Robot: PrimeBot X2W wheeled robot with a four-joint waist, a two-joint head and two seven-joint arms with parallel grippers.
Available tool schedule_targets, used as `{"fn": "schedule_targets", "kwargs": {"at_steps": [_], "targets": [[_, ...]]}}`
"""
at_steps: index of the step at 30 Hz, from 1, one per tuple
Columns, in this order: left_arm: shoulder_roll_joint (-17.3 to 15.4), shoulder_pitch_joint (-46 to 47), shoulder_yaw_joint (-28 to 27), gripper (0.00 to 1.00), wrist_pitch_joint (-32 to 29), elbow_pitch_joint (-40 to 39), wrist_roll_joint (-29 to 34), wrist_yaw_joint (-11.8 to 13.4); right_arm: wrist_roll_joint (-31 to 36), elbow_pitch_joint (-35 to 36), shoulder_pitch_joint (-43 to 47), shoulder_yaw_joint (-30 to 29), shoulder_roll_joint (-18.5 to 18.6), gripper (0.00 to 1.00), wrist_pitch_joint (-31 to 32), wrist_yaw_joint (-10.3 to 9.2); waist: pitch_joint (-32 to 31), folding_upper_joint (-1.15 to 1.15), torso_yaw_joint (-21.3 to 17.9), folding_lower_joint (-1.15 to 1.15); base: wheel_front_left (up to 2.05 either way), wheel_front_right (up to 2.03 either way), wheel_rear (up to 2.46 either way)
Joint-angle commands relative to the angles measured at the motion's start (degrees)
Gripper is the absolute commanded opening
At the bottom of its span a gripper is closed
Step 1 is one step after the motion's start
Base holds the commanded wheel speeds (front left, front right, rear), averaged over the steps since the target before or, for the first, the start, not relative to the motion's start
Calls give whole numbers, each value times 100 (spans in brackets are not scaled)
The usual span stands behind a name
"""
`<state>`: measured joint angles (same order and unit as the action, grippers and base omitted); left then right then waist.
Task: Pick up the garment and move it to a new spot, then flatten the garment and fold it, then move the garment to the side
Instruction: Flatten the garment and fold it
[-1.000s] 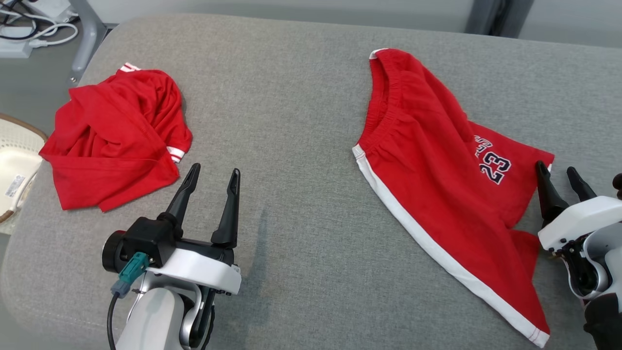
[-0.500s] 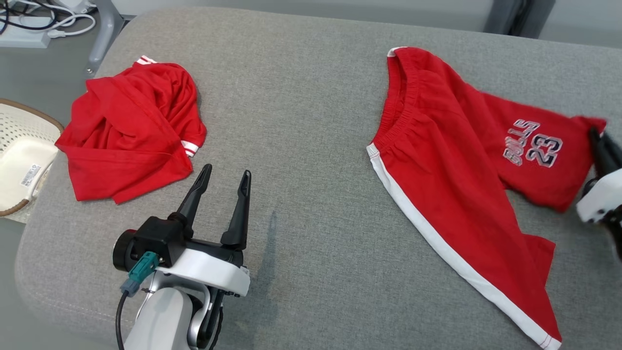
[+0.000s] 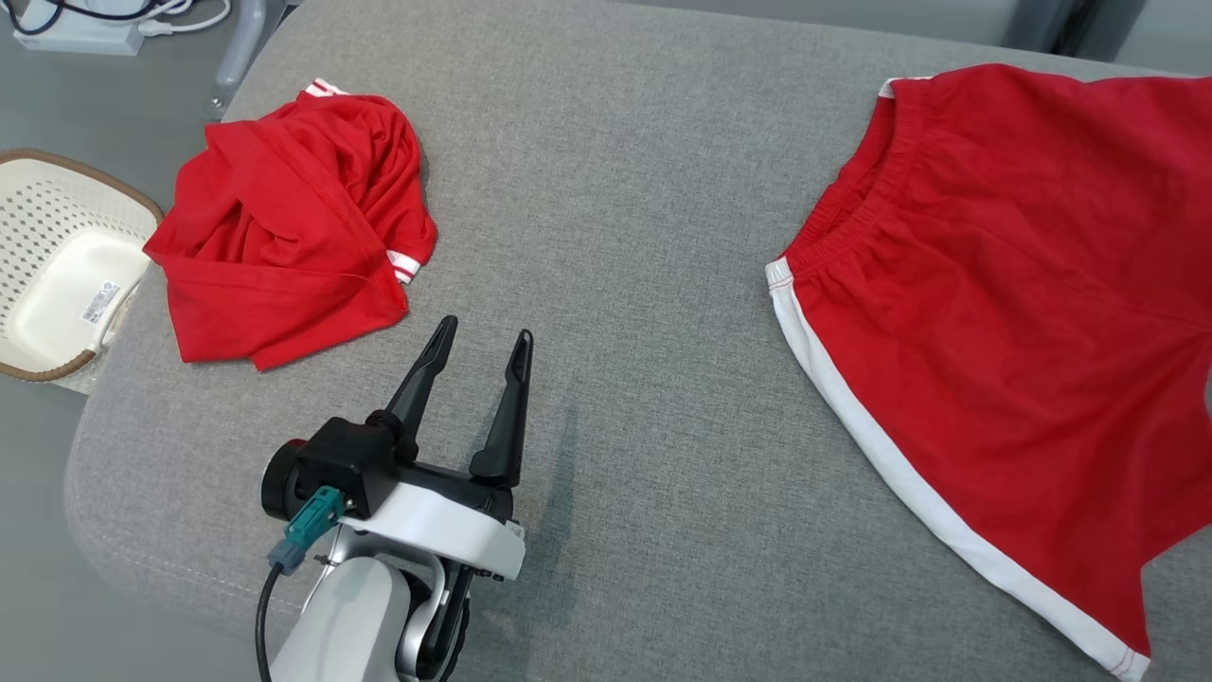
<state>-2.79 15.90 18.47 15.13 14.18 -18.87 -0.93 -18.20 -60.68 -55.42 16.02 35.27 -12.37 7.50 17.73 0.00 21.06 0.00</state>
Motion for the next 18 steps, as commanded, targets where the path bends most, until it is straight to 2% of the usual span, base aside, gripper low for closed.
{"fn": "schedule_targets", "kwargs": {"at_steps": [1,2,7,11,15,18], "targets": [[-21,124,0,100,3,-18,-38,34,86,-69,-65,-4,24,8,-51,-2,31,0,20,0,0,0,0],[-20,128,19,100,3,-23,-40,45,151,-198,-123,-22,18,100,-37,-2,46,0,22,0,0,0,0],[-21,127,-20,100,3,30,-45,93,412,-657,-307,-97,-237,100,-65,-2,37,0,-130,0,0,0,0],[-22,160,-108,100,3,63,-53,60,357,-726,-119,-145,-555,100,-191,-2,-96,0,-390,0,0,0,0],[-23,156,-214,100,3,113,-40,13,182,-413,234,-151,-894,100,-280,-2,-306,0,-744,0,0,0,0],[-21,123,-318,100,3,163,-72,-9,-86,190,678,-188,-1114,100,-287,-2,-496,0,-1023,0,0,0,0]]}}
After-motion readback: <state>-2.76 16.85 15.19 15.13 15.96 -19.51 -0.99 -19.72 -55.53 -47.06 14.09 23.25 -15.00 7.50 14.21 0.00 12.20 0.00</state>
